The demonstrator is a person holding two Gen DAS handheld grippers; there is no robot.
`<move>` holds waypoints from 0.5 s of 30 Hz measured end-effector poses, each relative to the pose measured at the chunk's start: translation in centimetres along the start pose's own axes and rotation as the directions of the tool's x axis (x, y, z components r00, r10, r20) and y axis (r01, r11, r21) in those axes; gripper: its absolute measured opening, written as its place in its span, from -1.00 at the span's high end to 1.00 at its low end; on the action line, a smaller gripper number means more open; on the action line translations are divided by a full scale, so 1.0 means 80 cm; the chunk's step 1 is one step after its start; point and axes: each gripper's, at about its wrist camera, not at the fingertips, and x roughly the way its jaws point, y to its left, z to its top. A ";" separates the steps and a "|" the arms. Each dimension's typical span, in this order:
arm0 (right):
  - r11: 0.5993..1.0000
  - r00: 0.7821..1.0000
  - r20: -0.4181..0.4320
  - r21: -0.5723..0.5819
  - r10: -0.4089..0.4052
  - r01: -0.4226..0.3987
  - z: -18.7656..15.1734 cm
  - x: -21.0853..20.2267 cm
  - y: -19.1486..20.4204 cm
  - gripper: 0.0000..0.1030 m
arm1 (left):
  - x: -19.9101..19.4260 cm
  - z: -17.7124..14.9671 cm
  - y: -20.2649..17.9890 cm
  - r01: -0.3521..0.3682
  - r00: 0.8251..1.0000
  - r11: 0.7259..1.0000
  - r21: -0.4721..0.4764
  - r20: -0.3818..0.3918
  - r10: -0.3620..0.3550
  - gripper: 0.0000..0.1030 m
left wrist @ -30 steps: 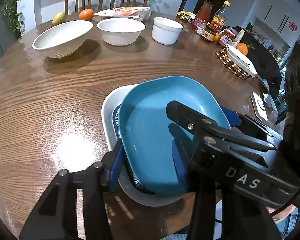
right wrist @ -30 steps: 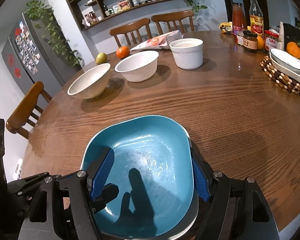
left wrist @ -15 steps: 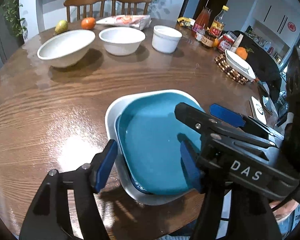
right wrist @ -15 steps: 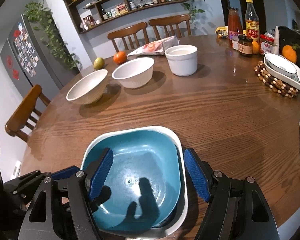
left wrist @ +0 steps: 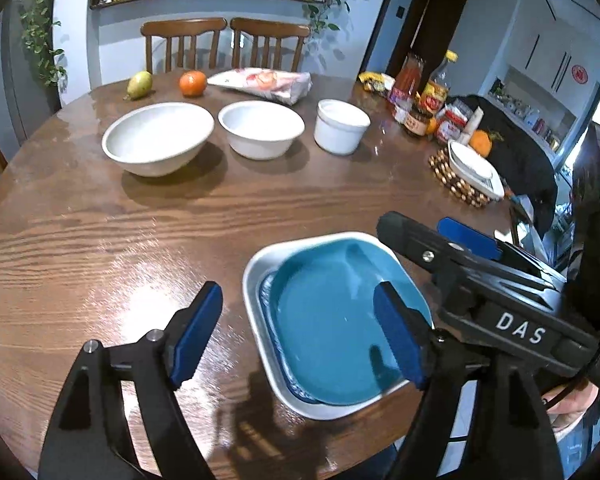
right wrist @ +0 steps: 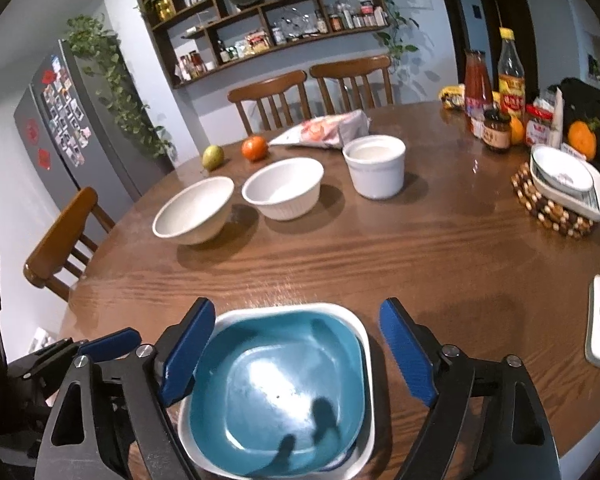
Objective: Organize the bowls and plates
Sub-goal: 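Open both grippers and withdraw from the teal plate, then move both grippers to the rim of a white bowl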
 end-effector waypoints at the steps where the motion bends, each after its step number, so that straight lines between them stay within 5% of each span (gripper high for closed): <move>1: 1.000 1.000 0.007 -0.007 0.003 -0.003 0.005 -0.001 0.003 -0.66 | -0.005 0.004 0.004 -0.002 1.000 1.000 -0.006 0.013 0.002 -0.53; 15: 0.988 0.988 0.108 -0.120 0.109 -0.095 0.107 -0.027 0.066 -0.66 | -0.054 0.089 0.080 -0.070 0.982 0.984 -0.165 0.163 0.097 -0.55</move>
